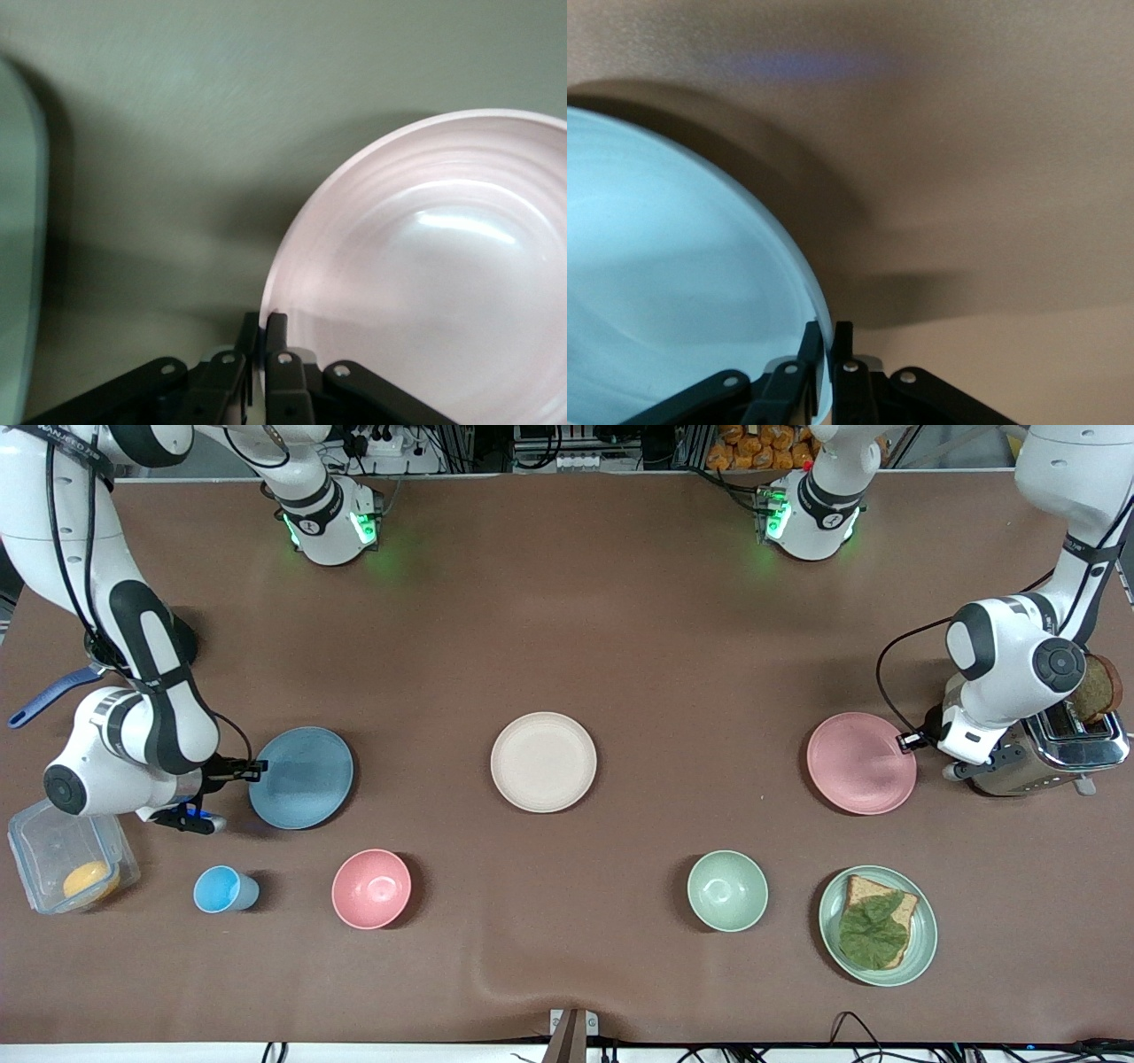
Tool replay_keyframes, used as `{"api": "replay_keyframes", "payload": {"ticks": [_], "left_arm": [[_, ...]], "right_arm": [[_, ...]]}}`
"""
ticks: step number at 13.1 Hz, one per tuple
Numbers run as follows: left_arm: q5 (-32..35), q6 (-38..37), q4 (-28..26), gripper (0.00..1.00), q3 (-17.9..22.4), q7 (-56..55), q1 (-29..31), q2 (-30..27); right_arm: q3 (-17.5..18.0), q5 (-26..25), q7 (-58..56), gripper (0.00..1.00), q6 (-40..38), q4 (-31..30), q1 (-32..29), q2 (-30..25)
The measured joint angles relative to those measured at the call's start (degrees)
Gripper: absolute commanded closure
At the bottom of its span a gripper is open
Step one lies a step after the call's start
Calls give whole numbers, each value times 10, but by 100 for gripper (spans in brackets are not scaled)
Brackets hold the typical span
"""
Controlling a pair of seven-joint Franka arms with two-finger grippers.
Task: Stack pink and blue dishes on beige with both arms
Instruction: 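Grip the pink plate with the left gripper while the right gripper grips the blue plate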
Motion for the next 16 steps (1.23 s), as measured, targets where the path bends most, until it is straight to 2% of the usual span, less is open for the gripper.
{"api": "replay_keyframes", "payload": {"ticks": [3, 4, 6, 8, 10, 12, 16], "left_arm": [[-2, -12, 13, 100, -44, 0, 0, -37], [-12, -51, 33, 100, -61, -6, 0, -45], [-48, -168, 107, 100, -82, -18, -5, -48], [-55, -242, 175, 100, -99, -53, -15, -45], [-55, -262, 202, 100, -109, -105, -47, -41], [-56, -262, 204, 100, -111, -147, -84, -34], [-56, -262, 203, 100, -113, -162, -99, -20]], "right_arm": [[1, 1, -2, 100, 0, 2, 0, -3], [1, 1, -5, 100, 0, 5, 0, -5], [1, 1, -12, 100, 1, 9, 0, -13], [1, 1, -14, 100, 1, 10, 0, -27], [1, 1, -23, 100, -1, 11, 0, -41], [0, 1, -34, 100, -10, 12, 0, -54], [-1, 1, -39, 100, -34, 16, -6, -77]]}}
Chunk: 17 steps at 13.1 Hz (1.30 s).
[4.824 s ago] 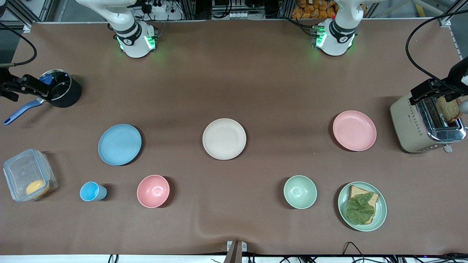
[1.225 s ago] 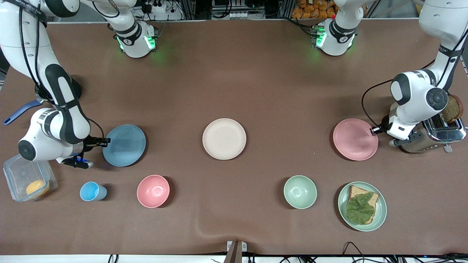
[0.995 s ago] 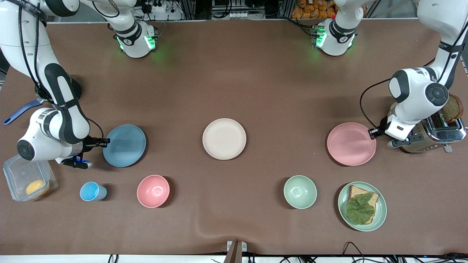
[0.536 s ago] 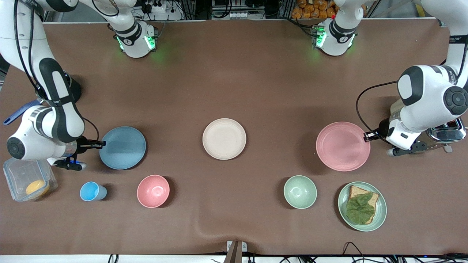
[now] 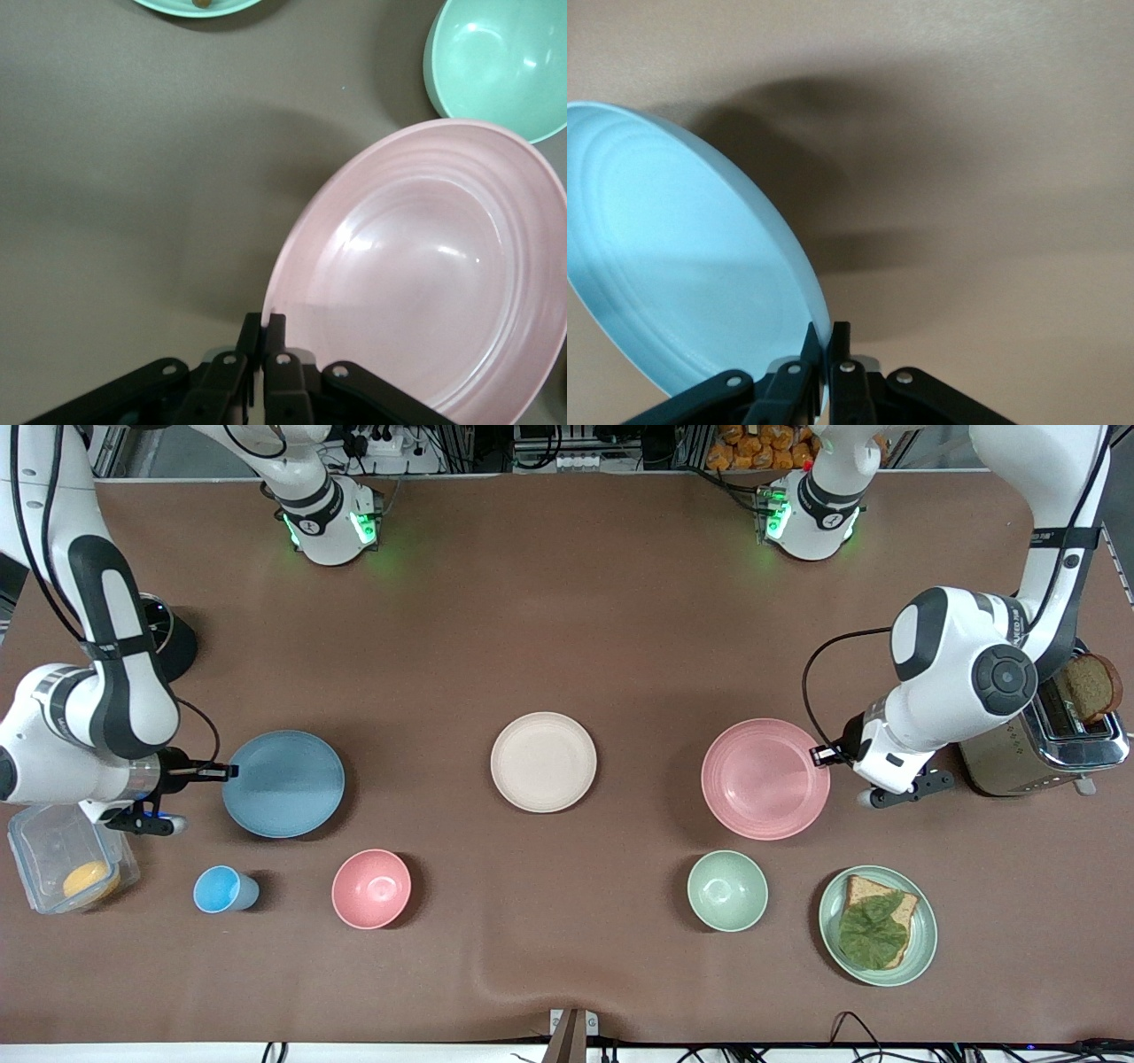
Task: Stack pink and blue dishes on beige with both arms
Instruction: 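Grip the pink plate with the left gripper while the right gripper grips the blue plate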
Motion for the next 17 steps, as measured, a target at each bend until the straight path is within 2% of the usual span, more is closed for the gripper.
{"api": "replay_keyframes", "payload": {"ticks": [2, 5, 10, 13, 17], "left_arm": [[0, 0, 0, 100, -4, -9, 0, 0], [0, 0, 1, 100, -16, -24, 0, 0], [2, 0, 1, 100, -15, -17, 15, 1], [5, 0, 1, 100, -12, 35, 49, 7], [5, 0, 2, 100, -9, 127, 99, 12]], "right_arm": [[0, 6, -4, 100, -12, 1, -6, -6], [0, 63, -15, 100, -49, 3, -14, -10], [6, 83, -15, 100, -69, 14, -14, -16], [7, 116, -12, 100, -90, 27, -14, -16], [11, 119, -5, 100, -94, 35, -13, -16]]}}
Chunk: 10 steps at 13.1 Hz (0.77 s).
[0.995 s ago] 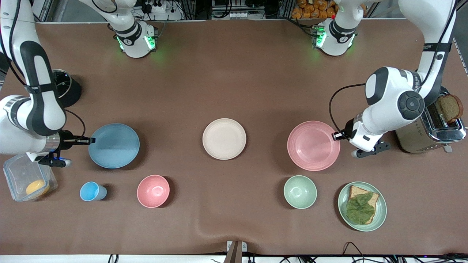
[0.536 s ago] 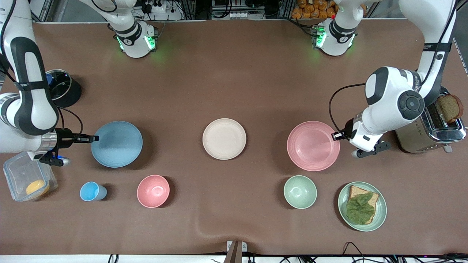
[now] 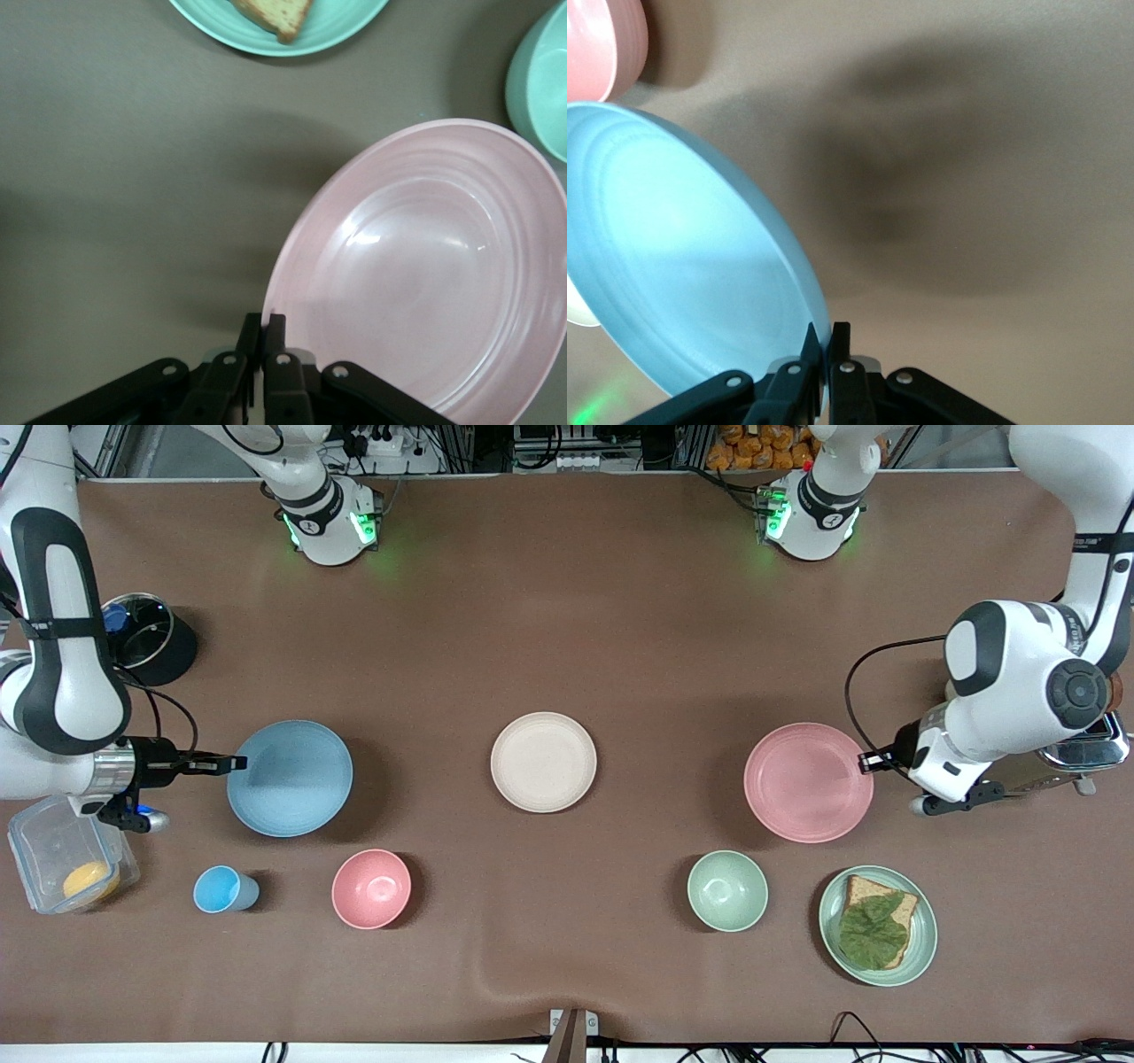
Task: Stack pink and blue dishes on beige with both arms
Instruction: 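Grip the pink plate with the left gripper while the right gripper grips the blue plate, then carry the pink plate with the left gripper onto the beige plate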
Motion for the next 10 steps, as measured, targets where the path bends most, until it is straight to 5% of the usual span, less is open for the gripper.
{"api": "replay_keyframes", "payload": {"ticks": [4, 10], "left_arm": [[0, -15, 15, 100, 0, 45, 31, -9], [0, -182, 138, 100, -5, 45, 26, -35]], "right_arm": [[0, 0, 0, 100, 0, 0, 0, 0], [0, 0, 1, 100, 0, 1, 0, 0]]}}
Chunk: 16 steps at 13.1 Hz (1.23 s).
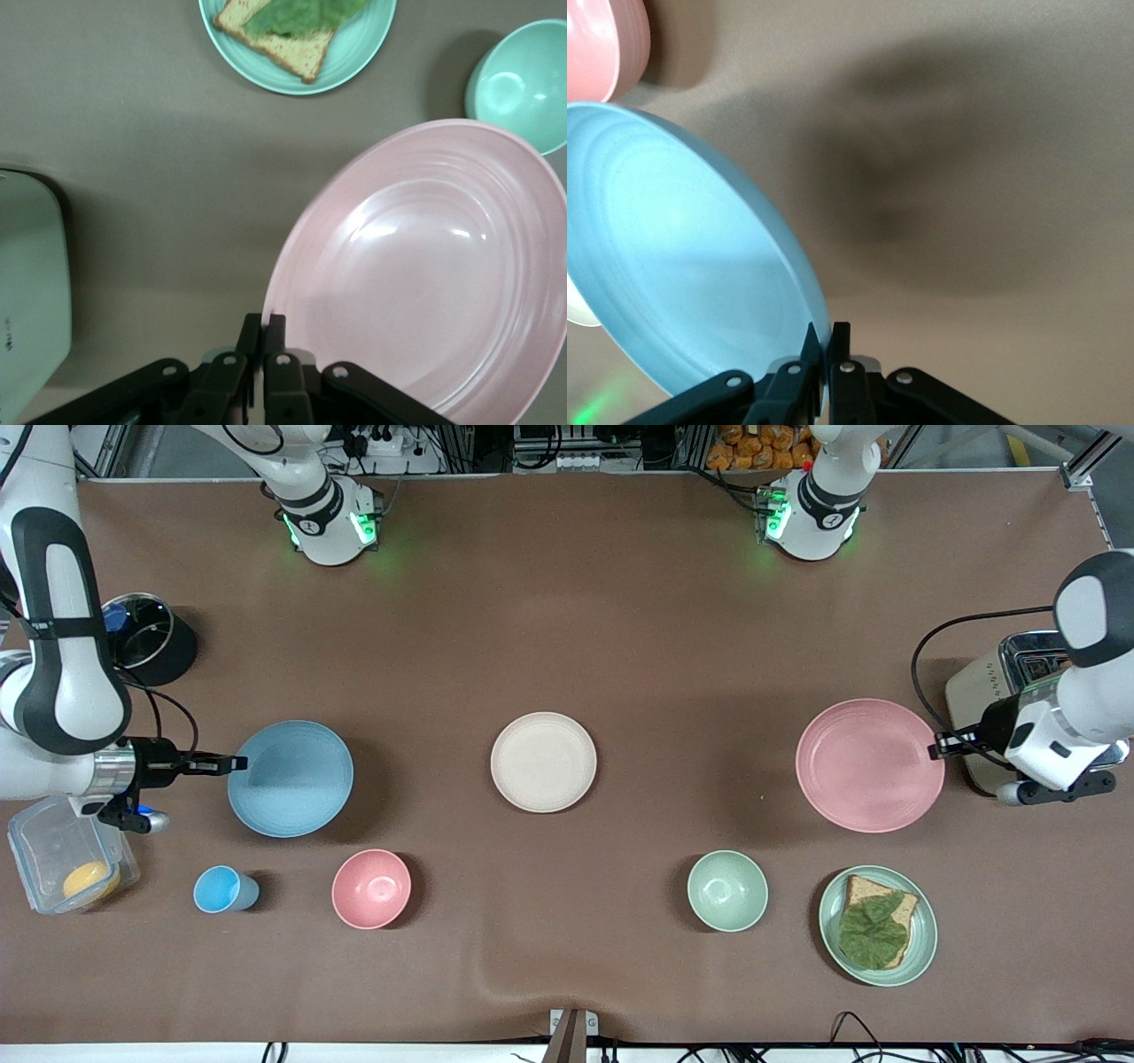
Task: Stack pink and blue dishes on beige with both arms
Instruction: 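Carry the pink plate with the left gripper onto the beige plate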
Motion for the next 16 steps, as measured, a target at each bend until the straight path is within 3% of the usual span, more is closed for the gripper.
{"api": "replay_keyframes", "payload": {"ticks": [5, 10, 13, 16], "left_arm": [[0, -1, 28, 100, -19, -53, -30, 2], [-3, -4, 64, 100, -27, -298, -168, 21], [-3, 10, 101, 100, -27, -444, -260, 76], [5, 76, 111, 100, -25, -561, -342, 132]], "right_arm": [[0, 0, 0, 100, 0, 0, 0, 0], [-1, 0, 0, 100, 0, 0, -1, 0], [-2, 0, 0, 100, 0, 0, -1, 0], [-4, 0, -1, 100, 0, -1, -2, 1]]}}
